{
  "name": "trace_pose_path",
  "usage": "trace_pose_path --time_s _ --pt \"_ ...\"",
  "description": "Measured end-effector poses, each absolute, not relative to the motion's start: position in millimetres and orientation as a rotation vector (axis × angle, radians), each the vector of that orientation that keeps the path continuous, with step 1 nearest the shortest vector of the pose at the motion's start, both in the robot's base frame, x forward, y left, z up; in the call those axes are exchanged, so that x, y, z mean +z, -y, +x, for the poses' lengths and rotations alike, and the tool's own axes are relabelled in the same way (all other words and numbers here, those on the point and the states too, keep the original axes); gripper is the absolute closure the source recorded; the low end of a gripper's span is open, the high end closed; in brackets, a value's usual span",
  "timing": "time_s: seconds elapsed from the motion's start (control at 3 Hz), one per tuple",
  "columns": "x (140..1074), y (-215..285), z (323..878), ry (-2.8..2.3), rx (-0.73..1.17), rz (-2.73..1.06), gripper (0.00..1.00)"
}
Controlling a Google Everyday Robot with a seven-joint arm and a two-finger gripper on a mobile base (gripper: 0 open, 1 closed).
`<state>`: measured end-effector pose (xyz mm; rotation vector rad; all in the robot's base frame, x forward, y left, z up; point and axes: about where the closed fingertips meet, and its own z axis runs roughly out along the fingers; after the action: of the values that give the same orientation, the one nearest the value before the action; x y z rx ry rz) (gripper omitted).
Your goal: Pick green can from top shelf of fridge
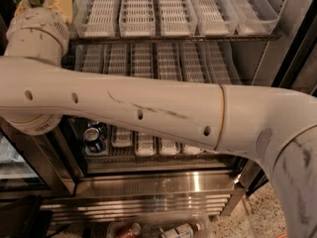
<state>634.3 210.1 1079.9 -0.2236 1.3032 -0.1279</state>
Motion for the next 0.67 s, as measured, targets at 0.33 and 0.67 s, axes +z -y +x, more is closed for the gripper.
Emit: trace_pose_path --time_s 0.33,0.67 --pt "1089 -208 632 -1.286 -0.100 -0.223 1.00" --pt "1104 -200 627 -1.262 -0.071 -0.193 1.00"
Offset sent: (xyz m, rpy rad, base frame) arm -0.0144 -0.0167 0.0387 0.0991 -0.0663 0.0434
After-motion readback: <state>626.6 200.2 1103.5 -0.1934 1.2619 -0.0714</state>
